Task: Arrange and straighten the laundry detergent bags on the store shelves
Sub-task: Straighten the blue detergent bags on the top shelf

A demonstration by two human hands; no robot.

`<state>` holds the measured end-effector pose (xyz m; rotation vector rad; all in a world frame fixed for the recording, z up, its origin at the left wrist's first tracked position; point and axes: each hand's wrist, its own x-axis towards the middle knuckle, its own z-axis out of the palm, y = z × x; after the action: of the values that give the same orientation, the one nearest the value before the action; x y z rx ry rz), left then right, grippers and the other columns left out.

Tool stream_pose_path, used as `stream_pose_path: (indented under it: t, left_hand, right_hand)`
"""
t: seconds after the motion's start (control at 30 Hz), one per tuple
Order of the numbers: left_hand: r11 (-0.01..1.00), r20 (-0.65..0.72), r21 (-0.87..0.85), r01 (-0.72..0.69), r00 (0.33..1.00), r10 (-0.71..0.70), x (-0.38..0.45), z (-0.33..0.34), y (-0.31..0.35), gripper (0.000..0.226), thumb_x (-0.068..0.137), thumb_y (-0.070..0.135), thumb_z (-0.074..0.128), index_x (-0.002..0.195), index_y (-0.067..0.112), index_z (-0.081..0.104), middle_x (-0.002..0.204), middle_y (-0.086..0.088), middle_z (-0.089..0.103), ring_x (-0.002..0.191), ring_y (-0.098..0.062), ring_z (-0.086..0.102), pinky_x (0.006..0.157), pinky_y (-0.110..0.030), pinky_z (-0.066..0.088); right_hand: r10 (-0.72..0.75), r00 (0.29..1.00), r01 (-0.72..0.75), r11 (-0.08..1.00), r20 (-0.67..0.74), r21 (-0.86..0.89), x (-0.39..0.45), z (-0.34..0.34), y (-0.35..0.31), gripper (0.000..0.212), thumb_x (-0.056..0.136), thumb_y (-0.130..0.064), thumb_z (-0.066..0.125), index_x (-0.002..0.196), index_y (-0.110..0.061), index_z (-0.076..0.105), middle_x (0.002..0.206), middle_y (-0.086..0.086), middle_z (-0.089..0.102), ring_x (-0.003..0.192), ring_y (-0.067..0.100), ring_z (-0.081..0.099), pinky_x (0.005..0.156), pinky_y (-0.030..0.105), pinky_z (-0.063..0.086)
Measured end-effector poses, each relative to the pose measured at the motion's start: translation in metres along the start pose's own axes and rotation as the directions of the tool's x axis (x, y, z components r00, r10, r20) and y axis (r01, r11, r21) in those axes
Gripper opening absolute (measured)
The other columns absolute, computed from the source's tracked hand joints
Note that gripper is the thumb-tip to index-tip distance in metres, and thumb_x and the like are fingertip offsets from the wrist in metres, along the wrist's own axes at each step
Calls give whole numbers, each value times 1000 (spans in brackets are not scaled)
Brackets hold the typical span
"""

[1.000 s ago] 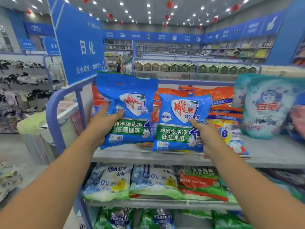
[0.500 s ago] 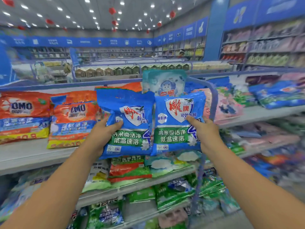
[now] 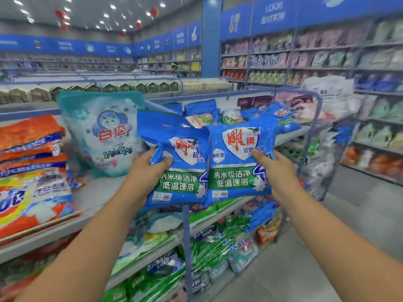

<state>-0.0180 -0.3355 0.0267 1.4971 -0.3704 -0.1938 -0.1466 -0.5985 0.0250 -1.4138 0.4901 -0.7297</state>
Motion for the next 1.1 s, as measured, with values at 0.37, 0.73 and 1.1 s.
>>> stream_pose_path:
  t: [0.37,0.73,1.1]
  left_hand:
    - [1000,84,1,-30,996,30,129,147,-30,42,70,45,78,110,36,71,109,0,77,106,-30,71,98,-59,52]
    - [994,-169,-100,51,983,-68,201,262,-57,24,93,22,71,114,33,66,102,-4,79,91,-33,76,83,-57,60]
    - [990,-282,-124,73,953,-106,299,286,-56,29,93,21,71,121,26,66,104,-13,78,92,-39,74,80,-62,59]
  right_hand:
    - [-26,998,23,998,-63,-53,171,-102,22,119,38,-78,87,141,-27,55,141,-2,61,123,29,62,100,57,50]
    - [-11,989,14,1000,147,-19,331,-149,20,84,88,-36,75,155,-11,32,159,3,37,136,24,44,105,45,39]
    - [22,970,-6,998,242,-65,470,-107,36,84,87,-37,77,155,-12,34,157,4,40,132,20,46,102,39,38]
